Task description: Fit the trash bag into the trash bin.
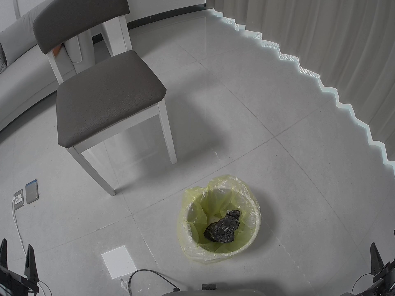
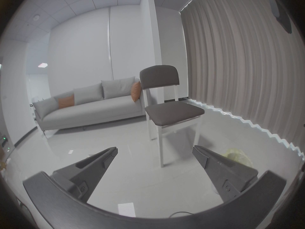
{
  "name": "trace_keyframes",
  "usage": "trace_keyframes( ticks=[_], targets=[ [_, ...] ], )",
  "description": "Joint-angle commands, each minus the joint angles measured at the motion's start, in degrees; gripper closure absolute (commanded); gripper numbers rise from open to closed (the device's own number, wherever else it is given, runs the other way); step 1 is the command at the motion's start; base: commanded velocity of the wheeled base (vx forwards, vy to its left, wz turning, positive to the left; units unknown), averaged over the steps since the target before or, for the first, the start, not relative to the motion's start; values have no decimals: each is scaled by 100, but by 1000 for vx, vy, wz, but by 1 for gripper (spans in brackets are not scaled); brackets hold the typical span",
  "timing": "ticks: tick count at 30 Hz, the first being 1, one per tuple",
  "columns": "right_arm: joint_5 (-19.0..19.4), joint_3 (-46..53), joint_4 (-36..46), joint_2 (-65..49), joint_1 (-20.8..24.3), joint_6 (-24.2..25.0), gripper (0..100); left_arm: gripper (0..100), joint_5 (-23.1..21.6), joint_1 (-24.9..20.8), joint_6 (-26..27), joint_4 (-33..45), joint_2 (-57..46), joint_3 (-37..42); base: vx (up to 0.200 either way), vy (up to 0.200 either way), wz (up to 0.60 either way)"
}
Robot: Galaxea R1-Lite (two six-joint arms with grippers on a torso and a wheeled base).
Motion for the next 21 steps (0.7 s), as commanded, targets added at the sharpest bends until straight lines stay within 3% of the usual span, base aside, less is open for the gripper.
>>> trace_keyframes(
  ticks=[1,6,21],
  targets=[
    [-85,90,2,-73,0,209,0,0,-851,9,-373,434,-73,-39,0,0,0],
    [-85,90,2,-73,0,192,0,0,-1202,9,-22,504,-82,31,0,0,0],
    [-32,90,11,-73,0,130,0,0,-1202,9,5,258,-82,101,0,0,0]
  ],
)
